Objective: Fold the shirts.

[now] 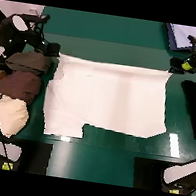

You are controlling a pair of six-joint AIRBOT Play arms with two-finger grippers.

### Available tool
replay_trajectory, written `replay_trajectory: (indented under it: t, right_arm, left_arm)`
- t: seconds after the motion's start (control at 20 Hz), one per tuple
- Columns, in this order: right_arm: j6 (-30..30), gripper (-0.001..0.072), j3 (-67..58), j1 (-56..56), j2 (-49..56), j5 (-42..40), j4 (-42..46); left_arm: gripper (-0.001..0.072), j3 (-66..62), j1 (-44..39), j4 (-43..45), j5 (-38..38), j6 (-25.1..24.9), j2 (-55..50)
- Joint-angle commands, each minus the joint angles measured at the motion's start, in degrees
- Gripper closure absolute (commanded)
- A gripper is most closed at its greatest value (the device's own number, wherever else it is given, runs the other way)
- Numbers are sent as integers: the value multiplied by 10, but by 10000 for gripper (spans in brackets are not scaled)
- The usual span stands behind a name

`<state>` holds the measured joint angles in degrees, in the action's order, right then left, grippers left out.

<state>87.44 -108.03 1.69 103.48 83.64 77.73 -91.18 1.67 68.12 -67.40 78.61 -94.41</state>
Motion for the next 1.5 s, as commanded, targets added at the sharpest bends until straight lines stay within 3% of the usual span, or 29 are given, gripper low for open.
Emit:
replay_trajectory:
  t: [0.0,0.15,0.2,0.25,0.3,0.35,0.55,0.9,1.15,1.45]
  right_arm:
    - [-5,698,104,1,-46,-25,-2]
    - [-5,698,202,1,-85,-59,-2]
    - [-5,696,223,1,-93,-63,-7]
    - [-5,626,241,1,-101,-69,-24]
    - [-5,366,254,-2,-107,-76,-48]
    - [-6,296,257,-7,-112,-76,-67]
    - [-30,299,265,-18,-178,-28,-96]
    - [-31,299,421,2,-372,-66,-105]
    - [-31,300,474,3,-428,-76,-108]
    - [-31,300,476,2,-448,-75,-108]
  left_arm:
    - [681,41,0,12,-55,-11,-3]
    - [679,98,0,11,-36,-8,-3]
    - [562,107,0,12,-36,-5,-3]
    - [225,108,0,13,-40,-3,-3]
    - [161,108,0,13,-45,10,1]
    - [208,108,0,13,-51,11,11]
    - [210,146,0,92,-80,39,119]
    - [210,490,0,123,-80,90,371]
    - [210,614,0,43,-50,99,407]
    - [211,637,0,-42,-21,74,407]
